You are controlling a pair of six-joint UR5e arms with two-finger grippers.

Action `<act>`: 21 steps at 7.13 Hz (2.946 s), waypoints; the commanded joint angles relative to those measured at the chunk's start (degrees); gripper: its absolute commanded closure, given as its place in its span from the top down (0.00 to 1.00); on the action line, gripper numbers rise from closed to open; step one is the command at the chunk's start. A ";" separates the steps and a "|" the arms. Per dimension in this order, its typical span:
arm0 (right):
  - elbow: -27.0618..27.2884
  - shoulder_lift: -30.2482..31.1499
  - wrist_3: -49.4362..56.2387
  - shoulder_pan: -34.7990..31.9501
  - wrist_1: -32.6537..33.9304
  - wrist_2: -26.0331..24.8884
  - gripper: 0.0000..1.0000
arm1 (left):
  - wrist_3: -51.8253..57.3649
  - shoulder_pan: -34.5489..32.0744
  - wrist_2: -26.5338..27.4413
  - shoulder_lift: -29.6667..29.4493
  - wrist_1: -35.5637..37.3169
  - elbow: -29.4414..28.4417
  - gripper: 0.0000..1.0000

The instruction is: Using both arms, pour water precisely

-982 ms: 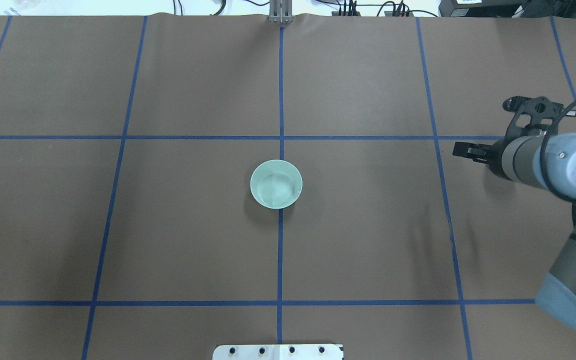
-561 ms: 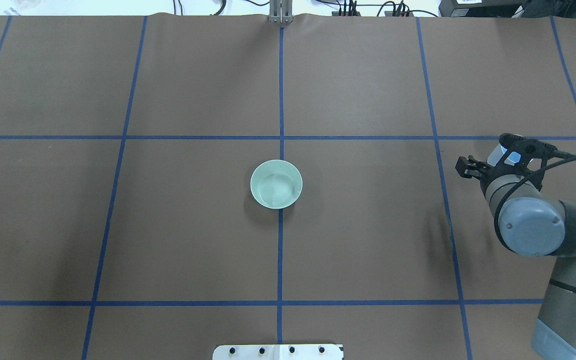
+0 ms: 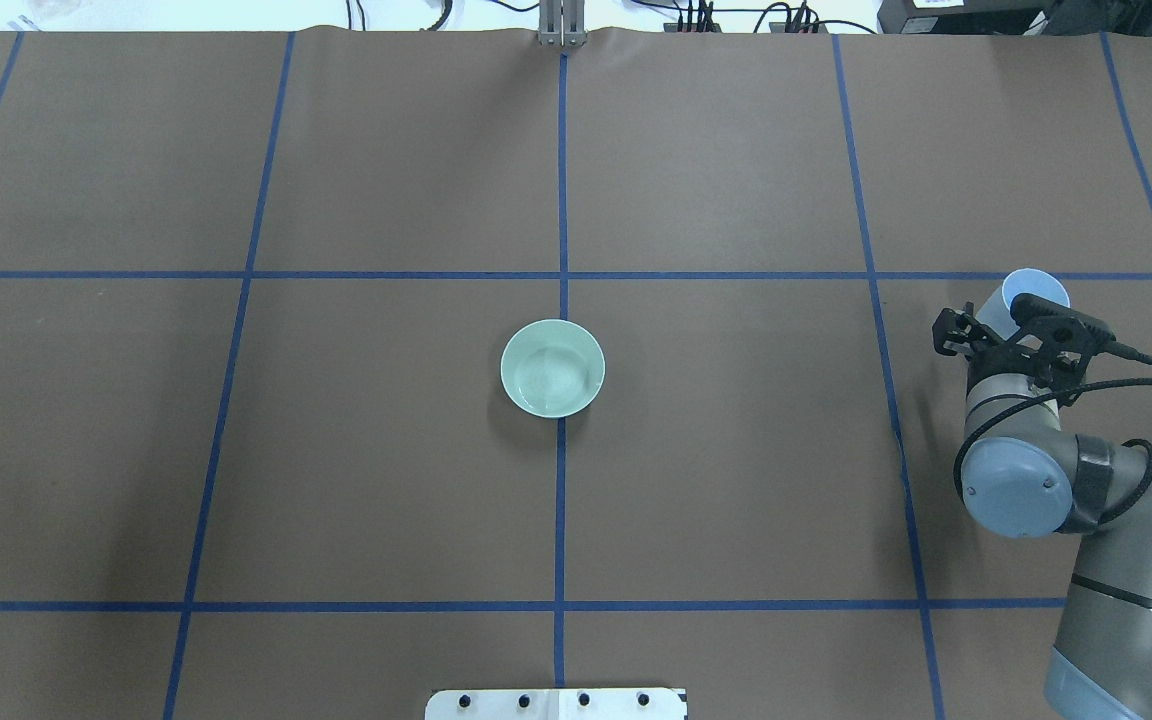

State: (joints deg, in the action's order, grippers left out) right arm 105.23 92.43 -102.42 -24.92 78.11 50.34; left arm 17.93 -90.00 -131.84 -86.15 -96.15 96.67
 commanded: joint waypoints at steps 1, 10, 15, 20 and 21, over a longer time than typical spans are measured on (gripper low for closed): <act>-2.04 -0.85 -1.64 0.14 -0.07 -2.35 0.99 | 0.00 0.00 0.00 -0.07 -0.09 0.01 1.00; -9.06 -3.48 -2.79 -2.76 -0.42 -3.93 0.99 | 0.00 0.00 -0.09 -0.07 -0.18 0.01 1.00; -11.53 -3.58 -2.79 -3.64 -0.42 -4.02 0.80 | 0.09 0.00 -0.09 -0.07 -0.18 0.01 1.00; -10.49 -3.66 4.63 -5.39 -0.51 -4.11 0.00 | -0.17 0.09 -1.39 -0.16 0.61 0.01 1.00; -9.09 -3.67 5.73 -5.84 -0.59 -3.85 0.00 | -0.26 0.00 -2.36 -0.08 0.70 -0.08 1.00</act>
State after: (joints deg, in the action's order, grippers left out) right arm 94.84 88.79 -99.40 -30.12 77.61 46.22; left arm 17.80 -89.98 -133.09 -86.25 -95.76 96.64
